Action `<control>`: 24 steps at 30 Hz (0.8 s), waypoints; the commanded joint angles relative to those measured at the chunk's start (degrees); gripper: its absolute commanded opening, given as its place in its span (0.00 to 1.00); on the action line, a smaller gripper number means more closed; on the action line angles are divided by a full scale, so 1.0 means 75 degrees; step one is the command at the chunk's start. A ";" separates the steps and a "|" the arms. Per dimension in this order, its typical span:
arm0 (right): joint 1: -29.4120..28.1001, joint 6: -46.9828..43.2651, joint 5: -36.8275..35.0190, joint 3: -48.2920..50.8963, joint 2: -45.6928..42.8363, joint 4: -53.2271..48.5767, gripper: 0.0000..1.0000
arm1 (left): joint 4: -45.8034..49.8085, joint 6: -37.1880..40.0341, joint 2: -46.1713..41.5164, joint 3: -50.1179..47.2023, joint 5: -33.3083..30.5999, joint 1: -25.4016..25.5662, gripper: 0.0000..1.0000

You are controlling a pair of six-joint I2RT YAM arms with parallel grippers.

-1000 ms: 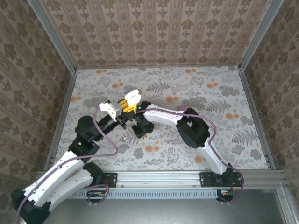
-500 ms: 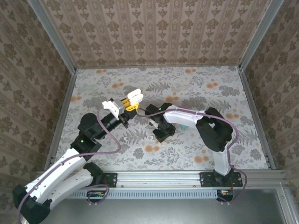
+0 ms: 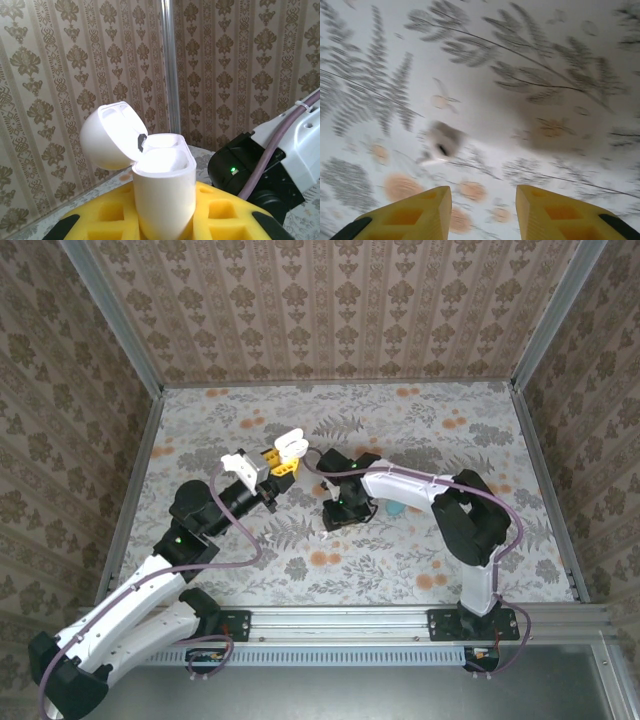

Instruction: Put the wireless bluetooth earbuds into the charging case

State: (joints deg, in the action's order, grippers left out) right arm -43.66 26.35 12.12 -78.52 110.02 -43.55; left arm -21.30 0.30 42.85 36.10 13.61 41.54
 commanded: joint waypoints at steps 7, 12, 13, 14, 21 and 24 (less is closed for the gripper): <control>-0.0460 0.1880 -0.0506 -0.0600 0.0566 -0.0263 0.42 | 0.0016 0.0347 -0.0573 0.0147 -0.0216 0.0003 0.21; -0.0476 0.1813 -0.0328 -0.0734 0.0798 -0.0259 0.40 | -0.0006 0.0385 -0.0651 0.0085 -0.0221 -0.0014 0.21; -0.0472 0.1813 -0.0304 -0.0766 0.0837 -0.0242 0.40 | 0.0012 0.0401 -0.0658 0.0074 -0.0204 -0.0011 0.21; -0.0483 0.1819 -0.0286 -0.0801 0.0882 -0.0260 0.40 | 0.0019 0.0403 -0.0673 0.0074 -0.0211 -0.0010 0.21; -0.0502 0.1754 -0.0314 -0.1000 0.1080 -0.0345 0.40 | 0.0050 0.0441 -0.0704 0.0055 -0.0220 -0.0015 0.21; -0.0517 0.1646 -0.0369 -0.1143 0.1213 -0.0424 0.40 | 0.0028 0.0440 -0.0702 0.0051 -0.0218 -0.0010 0.21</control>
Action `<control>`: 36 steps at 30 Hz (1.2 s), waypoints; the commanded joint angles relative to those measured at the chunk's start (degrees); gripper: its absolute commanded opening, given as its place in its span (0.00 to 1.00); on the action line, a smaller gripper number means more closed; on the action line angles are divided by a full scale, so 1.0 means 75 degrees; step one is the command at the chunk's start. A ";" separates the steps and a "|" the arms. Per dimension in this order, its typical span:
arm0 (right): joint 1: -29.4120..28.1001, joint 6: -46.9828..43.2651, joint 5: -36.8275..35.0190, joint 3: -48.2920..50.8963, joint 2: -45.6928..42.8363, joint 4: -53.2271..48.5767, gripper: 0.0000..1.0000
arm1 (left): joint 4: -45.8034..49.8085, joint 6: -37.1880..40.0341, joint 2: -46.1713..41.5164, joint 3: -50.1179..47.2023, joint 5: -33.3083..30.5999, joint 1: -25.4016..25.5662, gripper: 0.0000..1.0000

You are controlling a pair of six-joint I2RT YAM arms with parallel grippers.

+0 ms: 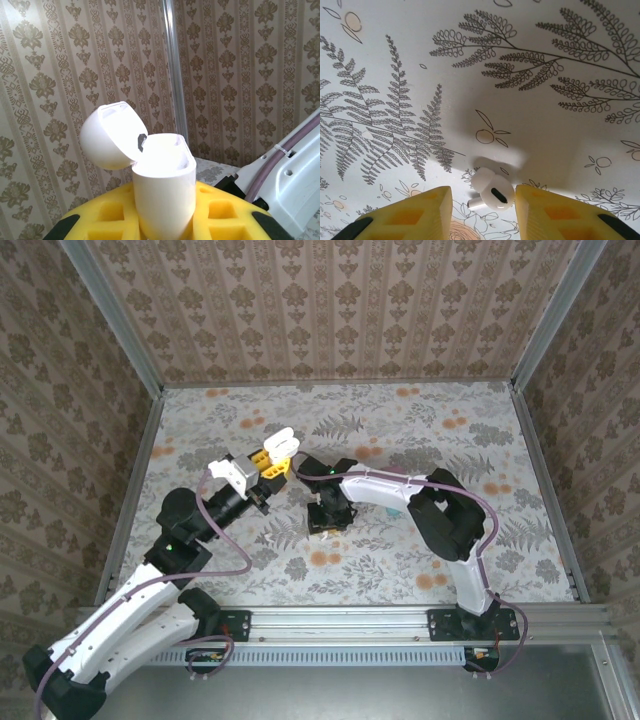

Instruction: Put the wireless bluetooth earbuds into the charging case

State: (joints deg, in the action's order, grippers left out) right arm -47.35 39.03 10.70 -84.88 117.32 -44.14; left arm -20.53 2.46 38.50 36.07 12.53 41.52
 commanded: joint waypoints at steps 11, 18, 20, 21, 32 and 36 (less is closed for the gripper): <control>-0.0344 -0.0517 -0.0986 -0.1130 0.0796 -0.1185 0.39 | -0.0091 0.0123 -0.0129 0.0027 -0.0087 -0.0021 0.21; -0.0541 -0.0465 -0.1601 -0.1515 0.1151 -0.1671 0.38 | -0.0072 0.0131 -0.0184 0.0041 -0.0077 -0.0023 0.21; -0.0548 -0.0482 -0.1604 -0.1512 0.1148 -0.1638 0.38 | -0.0057 0.0141 -0.0211 0.0030 -0.0089 -0.0019 0.21; -0.0566 -0.0527 -0.1557 -0.1513 0.1129 -0.1591 0.38 | -0.0074 0.0138 -0.0231 0.0021 -0.0092 -0.0025 0.21; -0.0582 -0.0167 -0.1618 -0.1256 0.0863 -0.1464 0.35 | -0.0089 0.0129 -0.0237 -0.0005 -0.0067 -0.0036 0.21; -0.0575 -0.0317 -0.1619 -0.1280 0.0923 -0.1536 0.33 | -0.0075 0.0130 -0.0247 0.0028 -0.0053 -0.0033 0.21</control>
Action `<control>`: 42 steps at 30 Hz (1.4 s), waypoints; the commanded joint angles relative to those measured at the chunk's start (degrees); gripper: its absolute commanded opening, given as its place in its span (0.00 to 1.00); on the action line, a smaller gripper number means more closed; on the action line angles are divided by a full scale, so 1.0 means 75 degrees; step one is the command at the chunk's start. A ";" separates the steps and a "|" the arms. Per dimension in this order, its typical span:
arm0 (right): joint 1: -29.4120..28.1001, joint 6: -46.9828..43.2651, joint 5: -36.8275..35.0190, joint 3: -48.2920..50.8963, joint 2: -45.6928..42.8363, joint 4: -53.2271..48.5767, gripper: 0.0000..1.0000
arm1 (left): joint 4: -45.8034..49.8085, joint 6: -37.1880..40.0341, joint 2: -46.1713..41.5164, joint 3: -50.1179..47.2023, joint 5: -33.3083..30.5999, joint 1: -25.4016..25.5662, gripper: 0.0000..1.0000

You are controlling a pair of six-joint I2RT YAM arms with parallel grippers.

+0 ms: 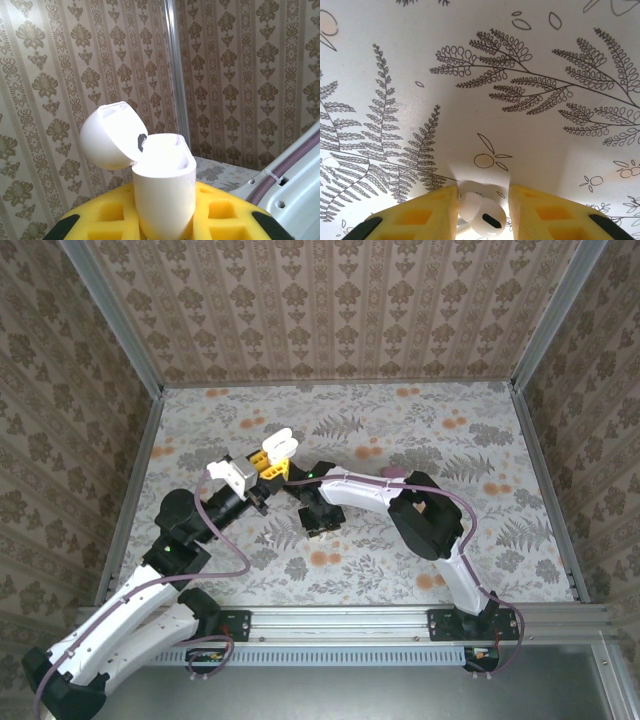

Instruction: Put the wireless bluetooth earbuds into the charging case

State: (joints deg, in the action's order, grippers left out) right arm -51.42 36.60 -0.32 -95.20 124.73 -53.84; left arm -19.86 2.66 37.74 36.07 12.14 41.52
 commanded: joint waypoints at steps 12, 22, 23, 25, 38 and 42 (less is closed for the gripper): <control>0.0241 -0.2180 -0.0202 0.1498 -0.0828 -0.0368 0.31 | -0.0176 0.0085 0.0002 0.0079 0.0022 -0.0037 0.21; 0.0663 -0.3941 0.0307 0.2164 -0.1309 -0.0200 0.34 | -0.0259 0.0022 0.0289 0.0237 0.0158 -0.0019 0.21; 0.0726 -0.3813 0.0315 0.2071 -0.1242 -0.0270 0.35 | -0.0270 0.0021 0.0299 0.0241 0.0151 -0.0016 0.21; 0.0762 -0.3454 0.0373 0.2032 -0.1257 -0.0234 0.40 | -0.0259 0.0035 0.0301 0.0243 0.0145 -0.0025 0.21; 0.0606 0.1442 0.0092 0.2453 -0.1967 0.0283 0.51 | -0.0411 0.0056 0.0353 0.0147 0.0225 -0.0061 0.21; 0.0569 0.1498 0.0145 0.2255 -0.1747 0.0139 0.51 | -0.0394 0.0090 0.0339 0.0135 0.0267 -0.0087 0.21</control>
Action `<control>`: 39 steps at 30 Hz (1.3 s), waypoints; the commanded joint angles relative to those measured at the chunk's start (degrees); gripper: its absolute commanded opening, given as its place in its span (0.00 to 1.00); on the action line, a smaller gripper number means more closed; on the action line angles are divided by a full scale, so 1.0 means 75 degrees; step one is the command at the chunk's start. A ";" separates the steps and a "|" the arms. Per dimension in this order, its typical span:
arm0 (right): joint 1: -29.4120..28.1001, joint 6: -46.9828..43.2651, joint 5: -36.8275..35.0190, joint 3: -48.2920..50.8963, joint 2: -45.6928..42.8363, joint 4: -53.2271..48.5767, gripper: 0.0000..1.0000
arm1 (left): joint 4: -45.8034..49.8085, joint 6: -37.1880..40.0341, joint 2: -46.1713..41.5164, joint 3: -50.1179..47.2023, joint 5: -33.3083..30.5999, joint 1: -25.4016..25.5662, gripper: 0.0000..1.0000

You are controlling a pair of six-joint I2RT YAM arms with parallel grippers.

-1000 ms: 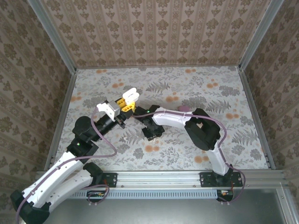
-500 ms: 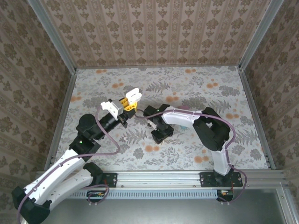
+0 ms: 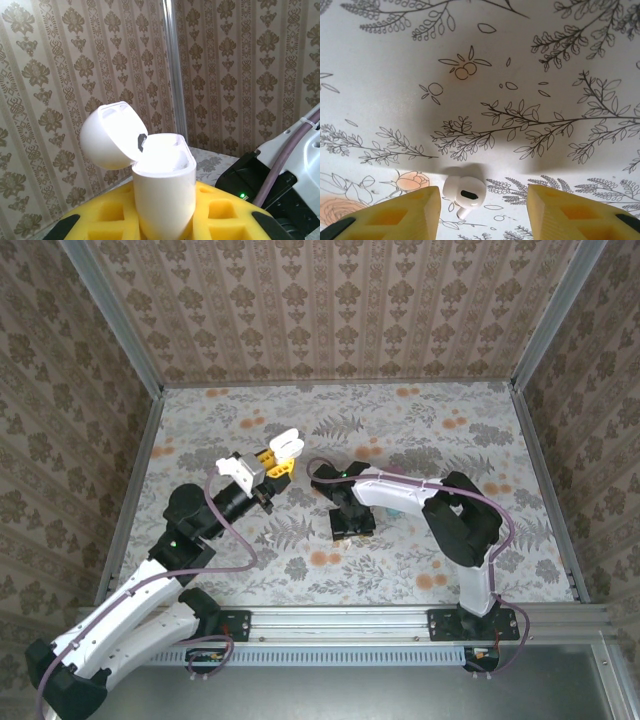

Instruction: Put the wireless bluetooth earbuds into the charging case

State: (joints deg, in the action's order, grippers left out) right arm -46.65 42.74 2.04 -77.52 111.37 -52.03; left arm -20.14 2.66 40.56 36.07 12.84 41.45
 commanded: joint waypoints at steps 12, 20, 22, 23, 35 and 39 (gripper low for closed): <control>-0.0118 0.0559 -0.0105 -0.0246 0.0414 -0.0067 0.44 | -0.0409 0.0043 -0.0035 0.0088 0.0163 -0.0116 0.21; -0.0119 0.0489 -0.0082 -0.0253 0.0570 0.0010 0.40 | -0.0422 0.0009 0.0042 0.0117 0.0210 -0.0114 0.21; -0.0119 0.0447 -0.0110 -0.0252 0.0586 0.0047 0.40 | -0.0421 0.0009 0.0053 0.0122 0.0200 -0.0122 0.21; -0.0111 0.0431 -0.0131 -0.0268 0.0616 0.0036 0.39 | -0.0433 0.0009 0.0054 0.0135 0.0201 -0.0113 0.21; -0.0117 0.0363 -0.0213 -0.0201 0.0429 0.0012 0.31 | -0.0419 -0.0050 0.0171 0.0205 0.0248 -0.0116 0.21; -0.0105 0.0182 -0.0467 -0.0217 0.0108 -0.0066 0.31 | -0.0414 -0.0091 0.0279 0.0202 0.0225 -0.0114 0.21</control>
State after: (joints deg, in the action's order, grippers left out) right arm -47.20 45.54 1.52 -78.70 114.30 -51.70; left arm -21.04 2.63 42.33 36.07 13.72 41.08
